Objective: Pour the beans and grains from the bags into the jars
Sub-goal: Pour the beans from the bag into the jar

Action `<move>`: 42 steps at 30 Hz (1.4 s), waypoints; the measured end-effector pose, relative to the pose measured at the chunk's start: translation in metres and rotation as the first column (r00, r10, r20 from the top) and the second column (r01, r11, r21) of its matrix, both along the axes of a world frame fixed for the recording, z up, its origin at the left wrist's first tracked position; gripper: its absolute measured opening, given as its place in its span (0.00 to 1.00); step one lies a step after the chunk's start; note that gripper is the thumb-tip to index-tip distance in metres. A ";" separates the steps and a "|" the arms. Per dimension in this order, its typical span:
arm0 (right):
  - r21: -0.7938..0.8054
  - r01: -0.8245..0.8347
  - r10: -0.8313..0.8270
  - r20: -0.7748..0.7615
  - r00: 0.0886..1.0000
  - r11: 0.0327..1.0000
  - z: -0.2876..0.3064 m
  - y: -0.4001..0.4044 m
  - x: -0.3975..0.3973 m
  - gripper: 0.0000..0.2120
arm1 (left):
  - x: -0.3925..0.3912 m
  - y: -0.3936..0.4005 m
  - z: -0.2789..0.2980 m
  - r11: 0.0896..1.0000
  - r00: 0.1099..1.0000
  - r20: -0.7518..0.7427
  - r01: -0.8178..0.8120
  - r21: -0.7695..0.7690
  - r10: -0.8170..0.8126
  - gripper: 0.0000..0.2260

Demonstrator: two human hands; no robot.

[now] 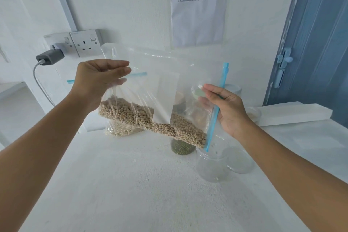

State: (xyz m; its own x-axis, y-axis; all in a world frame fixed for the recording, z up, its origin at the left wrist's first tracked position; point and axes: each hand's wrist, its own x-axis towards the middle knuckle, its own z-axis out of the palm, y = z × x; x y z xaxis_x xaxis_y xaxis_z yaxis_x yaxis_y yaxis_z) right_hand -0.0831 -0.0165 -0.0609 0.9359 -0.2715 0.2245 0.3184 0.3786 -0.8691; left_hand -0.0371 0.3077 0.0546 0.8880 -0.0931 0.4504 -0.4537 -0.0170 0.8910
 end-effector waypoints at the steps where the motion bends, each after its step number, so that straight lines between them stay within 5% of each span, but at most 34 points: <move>1: 0.001 0.002 -0.002 0.004 1.000 1.000 0.001 0.000 0.000 0.16 | 0.000 0.000 0.000 1.000 1.000 0.003 0.001 -0.001 -0.001 0.07; 42: 0.058 0.014 -0.016 0.021 1.000 0.998 0.016 0.010 0.002 0.12 | 0.017 0.010 0.006 0.997 0.998 -0.013 0.065 -0.042 -0.066 0.09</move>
